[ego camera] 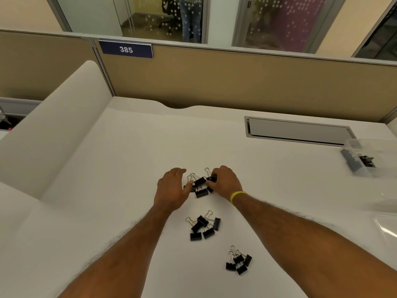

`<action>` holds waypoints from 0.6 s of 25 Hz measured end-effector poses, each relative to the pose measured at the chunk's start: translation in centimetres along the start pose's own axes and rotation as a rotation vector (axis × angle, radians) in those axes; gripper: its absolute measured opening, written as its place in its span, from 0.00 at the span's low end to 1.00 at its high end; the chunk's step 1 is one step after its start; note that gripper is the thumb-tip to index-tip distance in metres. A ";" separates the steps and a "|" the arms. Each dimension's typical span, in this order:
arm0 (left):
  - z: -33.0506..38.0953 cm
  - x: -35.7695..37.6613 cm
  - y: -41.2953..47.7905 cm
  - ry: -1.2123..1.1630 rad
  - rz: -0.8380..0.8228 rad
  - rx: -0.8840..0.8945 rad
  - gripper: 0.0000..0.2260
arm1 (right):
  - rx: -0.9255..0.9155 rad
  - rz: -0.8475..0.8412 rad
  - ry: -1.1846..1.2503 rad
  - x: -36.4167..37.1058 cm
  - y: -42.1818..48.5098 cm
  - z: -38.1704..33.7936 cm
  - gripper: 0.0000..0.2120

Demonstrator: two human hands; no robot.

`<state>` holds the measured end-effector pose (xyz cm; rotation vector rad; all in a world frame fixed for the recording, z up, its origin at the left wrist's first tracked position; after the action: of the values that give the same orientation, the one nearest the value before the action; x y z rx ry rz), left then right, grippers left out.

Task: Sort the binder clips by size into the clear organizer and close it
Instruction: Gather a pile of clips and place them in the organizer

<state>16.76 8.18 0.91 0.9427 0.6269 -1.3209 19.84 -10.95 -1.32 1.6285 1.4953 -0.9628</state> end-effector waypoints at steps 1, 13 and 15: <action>0.0 -0.1 0.0 -0.007 0.007 -0.001 0.21 | 0.009 0.018 0.007 0.0 0.0 0.0 0.10; 1.9 0.4 0.2 -0.994 -0.031 -0.680 0.14 | -0.143 0.150 0.567 -1.4 -3.5 -7.4 0.09; 1.2 0.4 0.0 -1.075 -0.037 -0.769 0.11 | -0.184 0.116 0.531 -0.8 -3.5 -7.5 0.11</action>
<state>16.70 6.97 1.15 -0.4263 0.2365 -1.2456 16.78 -4.42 2.84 1.8966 1.7443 -0.3224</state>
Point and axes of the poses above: each hand's wrist, its own y-axis towards the middle knuckle, its own x-axis out of the palm, z = x × y, the point moved 6 cm from there along y, towards the middle knuckle, and after that the axes turned 12 degrees about z, right-handed, at the moved point
